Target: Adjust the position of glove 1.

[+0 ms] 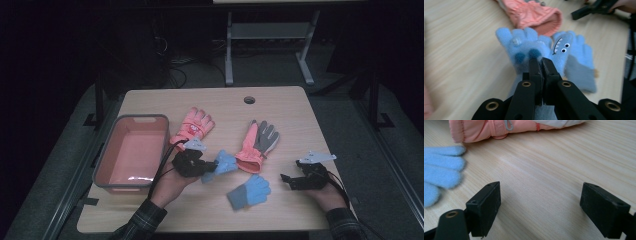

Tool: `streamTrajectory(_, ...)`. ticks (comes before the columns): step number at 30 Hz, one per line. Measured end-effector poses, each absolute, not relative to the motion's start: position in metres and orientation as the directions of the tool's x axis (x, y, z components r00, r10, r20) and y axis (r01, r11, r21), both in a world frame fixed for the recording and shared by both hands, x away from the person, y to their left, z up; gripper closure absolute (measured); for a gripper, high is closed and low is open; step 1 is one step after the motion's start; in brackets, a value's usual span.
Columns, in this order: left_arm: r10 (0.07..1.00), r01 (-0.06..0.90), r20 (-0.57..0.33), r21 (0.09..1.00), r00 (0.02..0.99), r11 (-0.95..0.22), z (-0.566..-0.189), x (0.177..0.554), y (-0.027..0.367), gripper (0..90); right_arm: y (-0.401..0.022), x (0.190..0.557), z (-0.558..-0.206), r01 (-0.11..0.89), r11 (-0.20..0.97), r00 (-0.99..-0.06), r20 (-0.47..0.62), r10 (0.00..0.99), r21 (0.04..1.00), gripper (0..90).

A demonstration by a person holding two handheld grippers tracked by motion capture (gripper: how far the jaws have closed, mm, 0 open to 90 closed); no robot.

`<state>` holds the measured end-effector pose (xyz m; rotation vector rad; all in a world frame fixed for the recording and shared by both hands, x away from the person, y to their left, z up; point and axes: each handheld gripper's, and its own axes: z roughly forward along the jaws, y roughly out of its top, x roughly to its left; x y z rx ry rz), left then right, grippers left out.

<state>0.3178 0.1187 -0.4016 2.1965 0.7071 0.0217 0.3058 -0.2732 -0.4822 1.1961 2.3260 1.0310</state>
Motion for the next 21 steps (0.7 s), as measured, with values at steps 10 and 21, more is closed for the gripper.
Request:
streamTrajectory(10,0.421,0.459,-0.247,0.708,0.873,-0.536,-0.402,0.307,0.098,87.8,-0.273,0.306,-0.482,0.566,0.385,-0.593,0.036,0.804,0.729,16.7)
streamTrajectory(21,0.377,0.454,-0.276,0.701,0.884,-0.550,-0.413,0.300,0.069,87.8,-0.273,0.306,-0.482,0.566,0.386,-0.593,0.035,0.804,0.729,16.7)
